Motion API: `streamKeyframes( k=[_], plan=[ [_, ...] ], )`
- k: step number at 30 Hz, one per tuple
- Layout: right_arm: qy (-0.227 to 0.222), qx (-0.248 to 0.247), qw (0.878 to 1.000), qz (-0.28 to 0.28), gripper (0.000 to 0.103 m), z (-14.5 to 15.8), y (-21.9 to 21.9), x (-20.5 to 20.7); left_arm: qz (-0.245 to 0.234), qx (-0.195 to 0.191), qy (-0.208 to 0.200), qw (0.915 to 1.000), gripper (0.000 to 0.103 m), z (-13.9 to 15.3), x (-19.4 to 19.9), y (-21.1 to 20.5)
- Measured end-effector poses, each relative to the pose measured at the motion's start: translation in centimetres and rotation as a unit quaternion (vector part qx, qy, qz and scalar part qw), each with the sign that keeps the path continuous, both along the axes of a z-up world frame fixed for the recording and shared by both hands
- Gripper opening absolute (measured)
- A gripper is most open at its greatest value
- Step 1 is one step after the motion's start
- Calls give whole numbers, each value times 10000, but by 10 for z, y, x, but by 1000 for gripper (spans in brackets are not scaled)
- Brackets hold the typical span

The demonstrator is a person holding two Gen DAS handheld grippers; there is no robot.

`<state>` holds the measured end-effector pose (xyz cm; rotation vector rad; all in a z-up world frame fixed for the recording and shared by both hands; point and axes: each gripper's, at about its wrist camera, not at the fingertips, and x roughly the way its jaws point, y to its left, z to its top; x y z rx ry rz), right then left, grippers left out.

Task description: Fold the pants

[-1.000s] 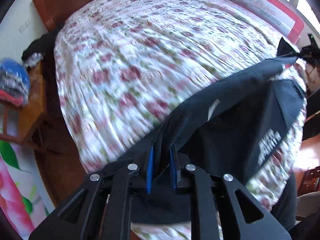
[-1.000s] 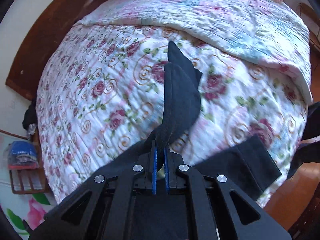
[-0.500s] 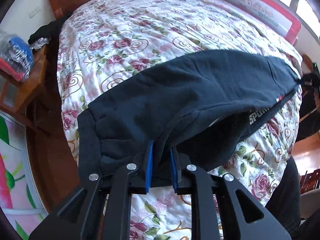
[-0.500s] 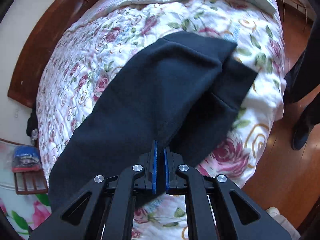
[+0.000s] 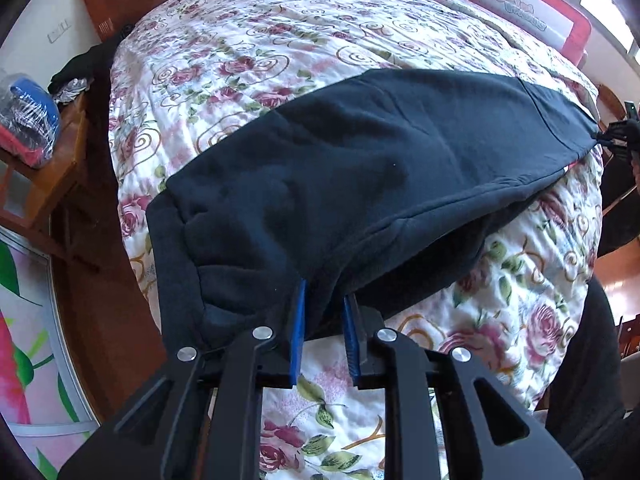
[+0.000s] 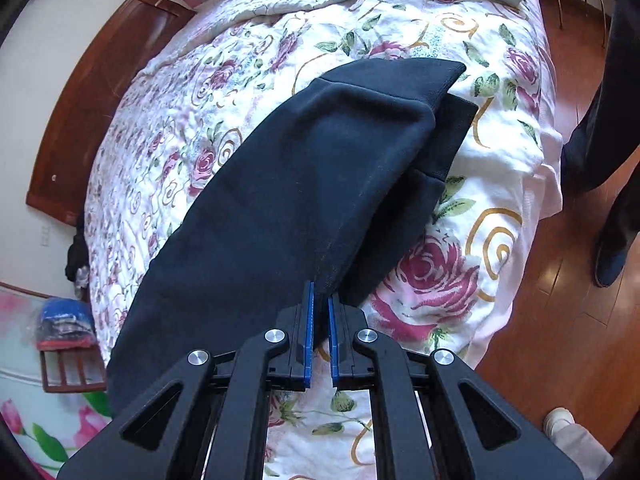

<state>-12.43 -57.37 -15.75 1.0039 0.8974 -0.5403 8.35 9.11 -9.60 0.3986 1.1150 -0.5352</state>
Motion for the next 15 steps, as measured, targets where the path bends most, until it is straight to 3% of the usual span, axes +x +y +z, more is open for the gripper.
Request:
streamKeyframes(
  k=[9,15],
  plan=[
    [64,148,9998,-111,5,-22,-3,-3,-62,191,-242,9995,21,-19,-4,0],
    [189,166,9996,-94,5,-22,-7,3,-316,649,-767,9944,31,-19,-23,-7]
  ],
)
